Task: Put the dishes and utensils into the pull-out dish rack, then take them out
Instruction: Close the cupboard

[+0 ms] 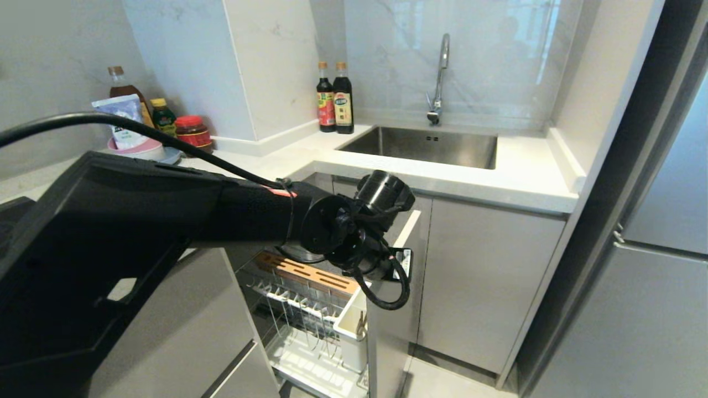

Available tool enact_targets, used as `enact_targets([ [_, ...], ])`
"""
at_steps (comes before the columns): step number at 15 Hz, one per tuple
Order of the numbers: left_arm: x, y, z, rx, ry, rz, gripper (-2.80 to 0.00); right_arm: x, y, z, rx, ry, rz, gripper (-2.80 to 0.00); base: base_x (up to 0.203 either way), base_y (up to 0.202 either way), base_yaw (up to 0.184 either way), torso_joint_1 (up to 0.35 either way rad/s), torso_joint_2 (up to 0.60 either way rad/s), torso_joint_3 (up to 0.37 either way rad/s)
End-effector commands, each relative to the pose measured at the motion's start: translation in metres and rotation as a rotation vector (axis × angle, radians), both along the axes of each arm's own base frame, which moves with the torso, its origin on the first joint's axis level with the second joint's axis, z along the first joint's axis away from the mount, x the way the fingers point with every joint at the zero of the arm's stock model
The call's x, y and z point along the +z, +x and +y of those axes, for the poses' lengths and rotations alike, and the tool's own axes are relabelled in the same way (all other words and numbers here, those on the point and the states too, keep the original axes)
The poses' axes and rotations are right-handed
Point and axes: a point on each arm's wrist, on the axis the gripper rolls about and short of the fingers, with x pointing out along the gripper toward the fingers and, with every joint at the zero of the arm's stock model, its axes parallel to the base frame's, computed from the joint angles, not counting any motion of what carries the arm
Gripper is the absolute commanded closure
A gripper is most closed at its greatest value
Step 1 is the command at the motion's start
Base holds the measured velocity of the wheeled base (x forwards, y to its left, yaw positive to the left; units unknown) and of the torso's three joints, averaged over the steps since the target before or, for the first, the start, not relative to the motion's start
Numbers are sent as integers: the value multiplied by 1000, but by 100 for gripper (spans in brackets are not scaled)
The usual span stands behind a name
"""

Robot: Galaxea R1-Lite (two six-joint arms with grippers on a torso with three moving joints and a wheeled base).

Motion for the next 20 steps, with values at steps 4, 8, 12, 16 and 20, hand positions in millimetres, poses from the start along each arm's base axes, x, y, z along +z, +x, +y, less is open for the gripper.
enact_targets([
  [4, -7, 15, 12, 14, 37, -1, 0, 0, 0, 0, 0, 0, -5, 0, 0, 0, 0, 0, 0, 0],
  [8, -13, 19, 13, 20, 56, 2, 0, 0, 0, 0, 0, 0, -5, 0, 0, 0, 0, 0, 0, 0],
  [12, -10, 28, 21, 107, 116, -63, 0, 0, 0, 0, 0, 0, -5, 0, 0, 0, 0, 0, 0, 0],
  [16, -7, 39, 35, 167, 193, -121, 0, 0, 0, 0, 0, 0, -5, 0, 0, 0, 0, 0, 0, 0],
  [20, -6, 49, 47, 193, 217, -133, 0, 0, 0, 0, 0, 0, -5, 0, 0, 0, 0, 0, 0, 0],
])
